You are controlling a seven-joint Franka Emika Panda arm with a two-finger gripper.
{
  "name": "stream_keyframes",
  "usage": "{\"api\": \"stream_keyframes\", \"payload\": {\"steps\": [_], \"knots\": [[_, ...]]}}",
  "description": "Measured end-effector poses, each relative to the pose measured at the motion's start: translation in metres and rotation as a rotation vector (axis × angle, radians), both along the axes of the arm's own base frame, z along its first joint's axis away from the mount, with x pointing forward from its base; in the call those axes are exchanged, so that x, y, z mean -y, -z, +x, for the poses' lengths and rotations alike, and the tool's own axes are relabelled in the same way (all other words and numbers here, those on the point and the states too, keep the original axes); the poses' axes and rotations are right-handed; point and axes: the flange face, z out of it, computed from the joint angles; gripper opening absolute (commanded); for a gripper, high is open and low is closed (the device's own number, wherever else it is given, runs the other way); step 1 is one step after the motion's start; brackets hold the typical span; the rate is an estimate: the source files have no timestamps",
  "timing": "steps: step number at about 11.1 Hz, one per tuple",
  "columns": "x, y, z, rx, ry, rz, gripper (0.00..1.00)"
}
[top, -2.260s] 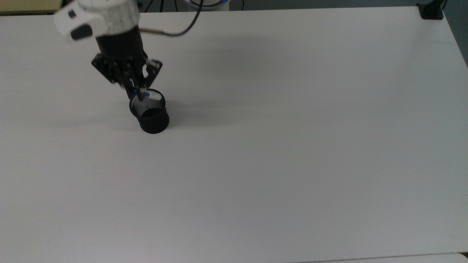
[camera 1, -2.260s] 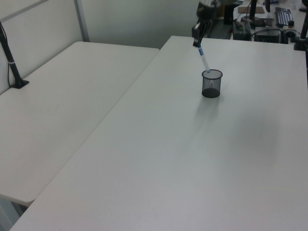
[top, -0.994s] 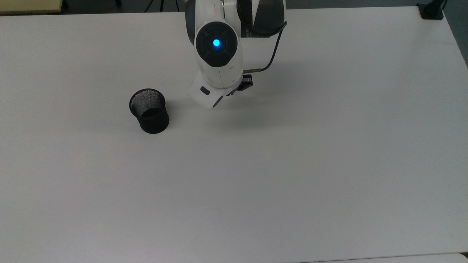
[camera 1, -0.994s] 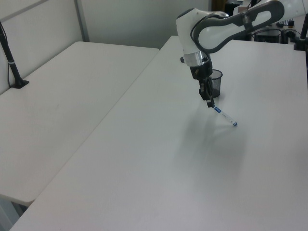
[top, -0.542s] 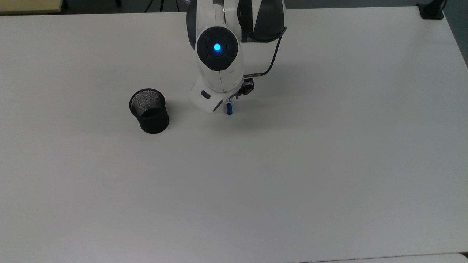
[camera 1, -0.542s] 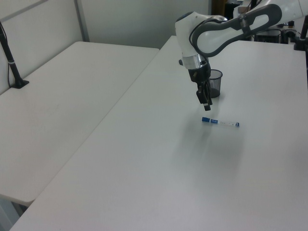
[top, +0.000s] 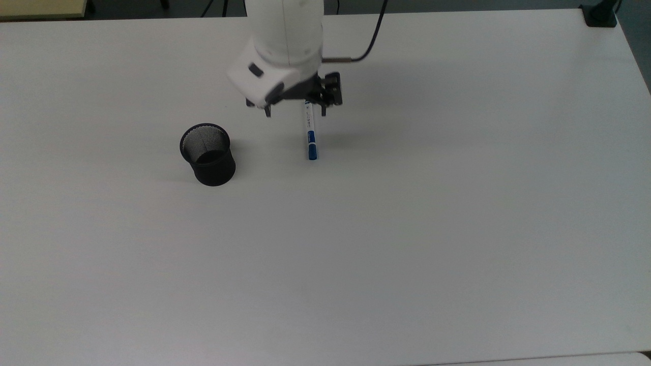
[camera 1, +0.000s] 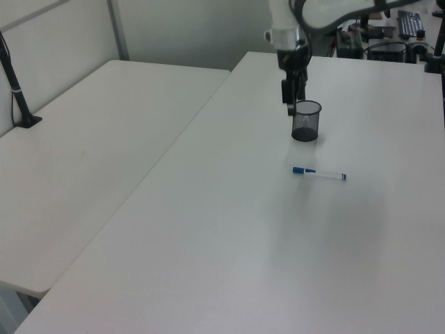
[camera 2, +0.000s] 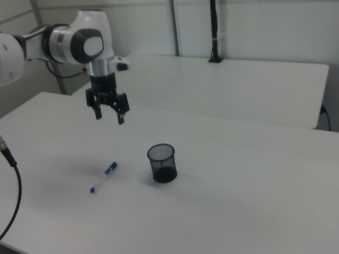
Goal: Remove the marker
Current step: 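Open the gripper, release the marker, and raise the gripper away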
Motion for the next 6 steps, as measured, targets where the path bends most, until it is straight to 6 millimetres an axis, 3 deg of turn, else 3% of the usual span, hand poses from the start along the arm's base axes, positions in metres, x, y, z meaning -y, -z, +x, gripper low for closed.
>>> {"api": "stream_keyframes", "payload": {"steps": [2,6], "knots": [[0.012,-0.034,-0.014,0.024,0.077,-0.031,1.0],[0.047,-0.073,-0.032,0.061,0.152,-0.039,1.0]]}}
